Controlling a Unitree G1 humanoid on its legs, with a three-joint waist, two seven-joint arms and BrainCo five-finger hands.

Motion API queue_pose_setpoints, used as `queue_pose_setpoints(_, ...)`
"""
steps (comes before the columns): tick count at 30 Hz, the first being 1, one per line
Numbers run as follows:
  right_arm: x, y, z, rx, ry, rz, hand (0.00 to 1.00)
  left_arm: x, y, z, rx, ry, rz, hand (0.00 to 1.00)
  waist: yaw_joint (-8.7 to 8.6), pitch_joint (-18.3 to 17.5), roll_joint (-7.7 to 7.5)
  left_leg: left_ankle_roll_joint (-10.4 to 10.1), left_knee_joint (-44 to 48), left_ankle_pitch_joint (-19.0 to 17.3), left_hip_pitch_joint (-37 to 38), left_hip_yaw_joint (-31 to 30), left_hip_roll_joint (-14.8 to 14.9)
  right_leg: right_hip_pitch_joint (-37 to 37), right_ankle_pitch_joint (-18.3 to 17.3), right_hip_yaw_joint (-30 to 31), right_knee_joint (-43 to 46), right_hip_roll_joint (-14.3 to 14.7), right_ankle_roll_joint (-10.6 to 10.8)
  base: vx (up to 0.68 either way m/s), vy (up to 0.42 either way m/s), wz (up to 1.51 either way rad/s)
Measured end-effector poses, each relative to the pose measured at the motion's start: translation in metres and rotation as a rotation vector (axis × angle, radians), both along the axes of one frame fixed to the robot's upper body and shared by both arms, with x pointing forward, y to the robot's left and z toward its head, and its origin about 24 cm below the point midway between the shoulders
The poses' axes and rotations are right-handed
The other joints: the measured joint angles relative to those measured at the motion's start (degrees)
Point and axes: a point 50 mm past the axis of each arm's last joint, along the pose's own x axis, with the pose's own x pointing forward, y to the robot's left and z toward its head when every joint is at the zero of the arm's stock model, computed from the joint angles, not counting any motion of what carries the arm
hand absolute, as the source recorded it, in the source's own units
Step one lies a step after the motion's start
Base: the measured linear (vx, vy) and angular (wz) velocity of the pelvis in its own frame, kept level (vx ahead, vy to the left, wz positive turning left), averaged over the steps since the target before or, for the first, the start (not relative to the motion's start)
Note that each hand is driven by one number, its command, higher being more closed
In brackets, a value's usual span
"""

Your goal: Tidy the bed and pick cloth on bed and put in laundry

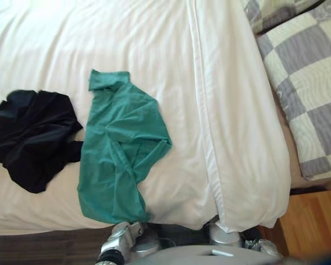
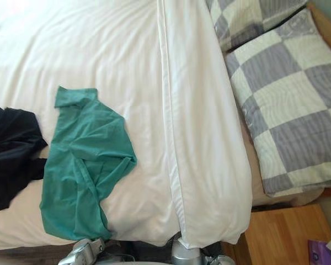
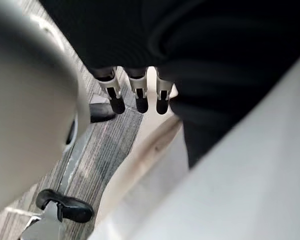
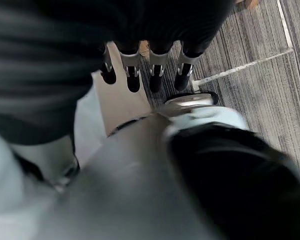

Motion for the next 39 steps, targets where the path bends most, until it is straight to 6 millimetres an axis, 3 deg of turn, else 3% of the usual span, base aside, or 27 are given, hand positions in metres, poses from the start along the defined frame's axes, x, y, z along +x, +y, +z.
queue_pose_setpoints(6,-0.007,-0.003,-0.003,0.014,0.037,-0.11,0.0,0.001,-0.001,0.0,0.029,-0.009,-0.023,0.0,0.45,0.02,0.34,1.19,8.35,-2.86,-2.79,-1.57,0.4,1.9,-0.11,-1.71,0.92,-2.1,0.79,-0.06,0.041,0.18)
queue_pose_setpoints(12,-0.014,-0.014,-0.002,0.016,0.057,-0.195,0.0,-0.019,0.008,-0.005,0.044,0.046,-0.003,0.0,-0.49,-0.79,1.28,1.71,11.26,-4.42,-1.93,-0.75,0.82,0.33,-4.89,-0.06,9.02,-4.71,0.02,-0.12,-0.018,-0.02)
queue_pose_setpoints(13,-0.015,-0.017,-0.001,0.013,0.059,-0.213,0.0,-0.022,0.009,-0.006,0.043,0.054,0.005,0.0,-0.73,-0.77,0.86,1.59,12.47,-4.46,-2.23,-0.78,0.76,0.22,-5.22,0.7,9.21,-5.32,-0.26,-0.12,-0.02,-0.09)
queue_pose_setpoints(15,-0.019,-0.035,0.002,-0.02,0.063,-0.273,0.0,-0.028,0.011,-0.007,0.029,0.051,0.02,0.0,-1.13,-1.18,0.51,4.71,22.59,-6.62,-5.57,-3.54,1.98,0.1,-5.79,2.37,9.3,-9.61,0.58,-0.12,0.007,-0.23)
queue_pose_setpoints(17,-0.016,-0.052,0.007,-0.076,0.058,-0.261,0.0,-0.032,0.011,-0.007,0.026,0.024,0.036,0.0,-1.23,-1.28,0.76,4.38,24.27,-5.86,-6.47,-9.4,3.9,-1.44,-5.96,5.77,9.78,-11.86,1.47,-0.07,0.147,-0.5)
queue_pose_setpoints(19,-0.012,-0.066,0.011,-0.118,0.062,-0.248,0.0,-0.03,0.009,-0.007,0.019,0.002,0.031,0.0,-1.51,-1.84,1.86,3.82,23.94,-4.98,-6.94,-16.22,5.61,-4.27,-4.86,8.52,10.86,-12.6,4.34,-0.05,0.319,-0.54)
queue_pose_setpoints(20,-0.008,-0.074,0.013,-0.149,0.068,-0.226,0.0,-0.03,0.003,-0.008,-0.002,0.002,0.023,0.0,-1.79,-2.14,3.43,2.78,22.98,-5.46,-6.57,-18.78,6.78,-5.3,-4.0,9.82,11.02,-12.47,6.45,-0.02,0.418,-0.36)
queue_pose_setpoints(22,-0.007,-0.074,0.012,-0.17,0.063,-0.211,0.0,-0.028,-0.004,-0.009,-0.02,0.005,-0.035,0.0,-2.92,-2.1,5.1,1.18,20.73,-7.08,-5.94,-20.42,6.91,-5.18,-0.67,10.19,10.01,-12.79,9.03,0.0,0.622,-0.18)
queue_pose_setpoints(23,-0.006,-0.062,0.008,-0.148,0.054,-0.217,0.0,-0.023,-0.004,-0.008,-0.02,0.005,-0.077,0.0,-1.91,-2.11,4.72,-6.12,18.46,-10.75,-3.76,-19.85,6.17,-5.23,2.52,10.69,8.12,-13.37,9.73,-0.04,0.726,-0.54)
queue_pose_setpoints(24,0.004,-0.045,0.005,-0.109,0.03,-0.212,0.0,-0.015,0.001,-0.006,-0.005,-0.004,-0.116,0.0,-0.56,-1.34,3.23,-7.56,18.47,-11.05,-3.27,-16.85,5.25,-5.63,8.61,10.12,5.37,-14.43,2.92,-0.04,0.476,-0.75)
queue_pose_setpoints(25,0.01,-0.035,0.004,-0.087,0.02,-0.184,0.0,-0.016,0.001,-0.006,-0.009,0.004,-0.12,0.0,-0.2,-1.5,3.65,-6.66,17.76,-10.76,-3.04,-15.29,5.42,-5.46,12.52,7.47,3.05,-14.25,-2.36,-0.14,0.532,-0.76)
queue_pose_setpoints(26,0.01,-0.03,0.003,-0.107,0.024,-0.139,0.0,-0.02,0.002,-0.007,-0.018,0.028,-0.121,0.0,0.49,-2.12,3.89,-4.8,15.0,-9.49,-2.09,-13.13,5.13,-5.33,14.21,1.57,3.3,-13.5,-4.66,-0.12,0.503,-0.58)
queue_pose_setpoints(27,0.008,-0.023,0.002,-0.11,0.016,-0.068,0.0,-0.022,0.006,-0.008,-0.018,0.04,-0.125,0.0,0.54,-3.06,3.1,-3.57,11.41,-7.67,-1.19,-11.72,4.67,-4.91,12.52,-3.22,5.88,-11.22,-2.41,-0.13,0.585,-0.43)
queue_pose_setpoints(28,0.008,-0.016,0.002,-0.103,0.003,-0.043,0.0,-0.024,0.01,-0.007,-0.011,0.05,-0.126,0.0,0.62,-3.34,2.68,-3.08,9.77,-6.62,-1.15,-11.64,4.36,-4.27,11.15,-5.0,7.08,-9.3,-1.73,-0.03,0.353,-0.22)
queue_pose_setpoints(30,0.014,-0.009,0.005,-0.104,-0.05,0.002,0.0,-0.014,0.01,-0.005,-0.01,0.046,-0.146,0.0,0.58,-3.33,2.12,-0.71,4.92,-2.85,-2.45,-12.49,1.74,-2.58,1.78,-6.03,9.73,-0.94,0.59,0.01,0.358,0.15)
queue_pose_setpoints(31,0.015,-0.008,0.005,-0.105,-0.056,0.012,0.0,-0.01,0.008,-0.005,-0.01,0.042,-0.157,0.0,0.48,-3.31,2.03,-0.13,4.35,-2.28,-3.06,-12.68,0.88,-1.76,-0.04,-5.57,9.47,0.76,0.93,0.01,0.337,0.4)
queue_pose_setpoints(32,0.013,-0.005,0.005,-0.101,-0.051,0.029,0.0,-0.005,0.004,-0.004,-0.006,0.04,-0.175,0.0,0.4,-3.3,1.47,0.86,3.9,-1.6,-3.8,-13.62,-1.67,1.4,-2.95,-4.87,6.46,3.3,-1.52,-0.02,0.154,0.38)
queue_pose_setpoints(33,0.013,-0.003,0.004,-0.096,-0.051,0.033,0.0,-0.002,0.002,-0.003,-0.006,0.037,-0.175,0.0,0.44,-3.34,1.03,1.21,3.9,-1.4,-3.79,-14.03,-2.9,3.04,-3.87,-4.65,4.29,3.16,-2.88,-0.04,0.159,0.49)
queue_pose_setpoints(35,0.013,-0.004,0.005,-0.1,-0.06,0.036,0.0,0.002,-0.013,-0.003,-0.038,0.024,-0.166,0.0,0.17,-2.92,1.66,2.82,3.89,-0.33,-2.99,-15.54,-5.63,7.18,-4.6,-4.89,0.04,1.23,-1.57,-0.05,0.107,0.49)
queue_pose_setpoints(39,0.02,0.001,0.006,-0.094,-0.078,0.088,0.0,0.003,-0.011,-0.001,-0.007,-0.001,-0.156,0.0,1.73,-2.61,0.83,2.95,2.13,0.52,-1.87,-15.75,-5.87,8.44,-4.06,-5.33,-2.65,1.16,-0.69,-0.13,0.034,0.14)
